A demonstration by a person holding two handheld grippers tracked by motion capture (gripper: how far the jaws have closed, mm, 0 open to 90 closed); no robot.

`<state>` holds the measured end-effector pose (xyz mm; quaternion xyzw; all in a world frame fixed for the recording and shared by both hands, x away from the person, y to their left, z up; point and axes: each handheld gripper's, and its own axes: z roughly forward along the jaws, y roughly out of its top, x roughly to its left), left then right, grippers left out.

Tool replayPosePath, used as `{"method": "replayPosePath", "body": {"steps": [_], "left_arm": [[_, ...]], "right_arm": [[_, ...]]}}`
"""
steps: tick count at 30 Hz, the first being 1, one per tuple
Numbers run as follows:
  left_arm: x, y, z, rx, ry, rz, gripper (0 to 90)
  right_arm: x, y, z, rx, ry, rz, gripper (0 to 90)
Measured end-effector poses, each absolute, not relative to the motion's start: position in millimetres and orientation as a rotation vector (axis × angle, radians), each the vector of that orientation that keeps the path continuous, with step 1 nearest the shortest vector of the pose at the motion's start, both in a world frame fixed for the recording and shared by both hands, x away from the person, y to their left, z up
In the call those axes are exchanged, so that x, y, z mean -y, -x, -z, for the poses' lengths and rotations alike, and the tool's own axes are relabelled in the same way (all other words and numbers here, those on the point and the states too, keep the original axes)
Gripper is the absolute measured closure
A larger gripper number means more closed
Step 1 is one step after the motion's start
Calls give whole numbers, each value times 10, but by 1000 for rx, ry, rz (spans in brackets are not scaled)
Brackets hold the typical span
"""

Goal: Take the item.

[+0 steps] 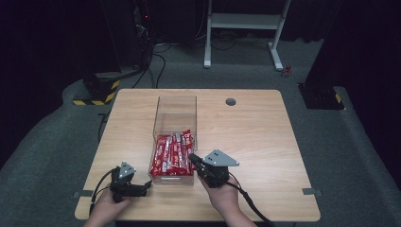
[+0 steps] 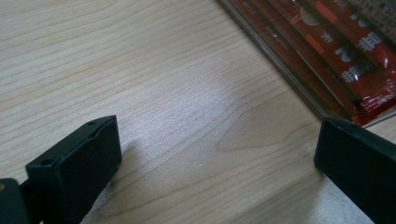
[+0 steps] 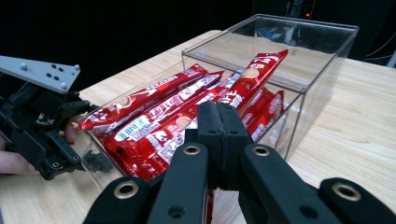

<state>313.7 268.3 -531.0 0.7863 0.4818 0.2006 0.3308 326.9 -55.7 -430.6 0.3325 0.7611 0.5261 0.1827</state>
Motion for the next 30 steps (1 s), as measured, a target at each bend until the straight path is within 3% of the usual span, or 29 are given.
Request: {"method": "replayPosePath", "body": {"steps": [30], "left_arm": [[-2682, -3137, 5310, -1260, -2056, -525, 10]], "right_arm": [[1267, -3355, 4322, -2011, -1043, -1467, 900]]}}
